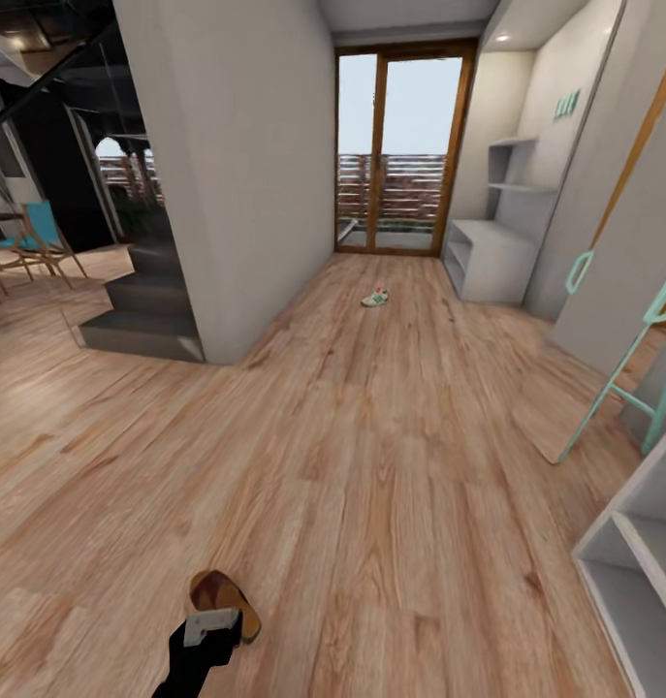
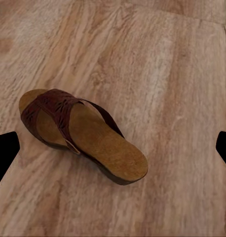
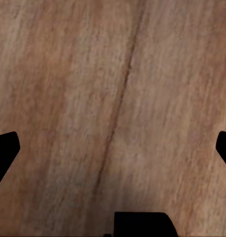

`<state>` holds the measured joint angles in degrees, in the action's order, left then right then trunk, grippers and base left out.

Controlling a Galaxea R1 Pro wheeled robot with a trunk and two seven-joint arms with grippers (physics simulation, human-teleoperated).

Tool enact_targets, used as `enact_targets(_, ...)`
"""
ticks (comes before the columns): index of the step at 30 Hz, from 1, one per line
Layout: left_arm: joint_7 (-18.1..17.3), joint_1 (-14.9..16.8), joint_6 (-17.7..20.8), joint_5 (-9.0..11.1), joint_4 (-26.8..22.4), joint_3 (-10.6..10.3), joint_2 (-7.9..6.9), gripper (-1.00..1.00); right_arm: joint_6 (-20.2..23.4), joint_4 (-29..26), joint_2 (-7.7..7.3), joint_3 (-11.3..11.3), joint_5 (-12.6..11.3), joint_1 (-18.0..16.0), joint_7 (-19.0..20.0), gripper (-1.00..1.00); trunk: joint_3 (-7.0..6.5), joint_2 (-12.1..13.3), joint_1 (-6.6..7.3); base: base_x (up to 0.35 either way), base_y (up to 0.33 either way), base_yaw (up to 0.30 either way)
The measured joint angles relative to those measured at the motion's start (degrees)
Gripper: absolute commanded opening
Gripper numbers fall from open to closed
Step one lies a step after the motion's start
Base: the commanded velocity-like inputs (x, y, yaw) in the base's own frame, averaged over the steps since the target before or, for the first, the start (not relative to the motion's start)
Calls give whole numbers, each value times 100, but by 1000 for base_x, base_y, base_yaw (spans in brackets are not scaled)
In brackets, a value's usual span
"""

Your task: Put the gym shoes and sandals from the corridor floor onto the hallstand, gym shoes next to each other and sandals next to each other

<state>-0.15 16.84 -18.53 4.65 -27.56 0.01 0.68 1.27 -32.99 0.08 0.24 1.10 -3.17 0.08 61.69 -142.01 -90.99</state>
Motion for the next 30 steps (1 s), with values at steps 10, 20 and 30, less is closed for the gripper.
enact_targets(10,0,0,-2,0,0,-3,0,100,0,0,1,0,1,0,0,100,0,0,0,269,-174,288)
enact_targets(20,1,0,-2,-1,-3,-8,0,100,0,1,1,0,1,0,0,100,0,0,-3,71,-37,288)
enact_targets(30,2,0,-2,-1,-3,-8,0,100,0,1,1,0,1,0,0,100,0,0,-3,2,-1,289)
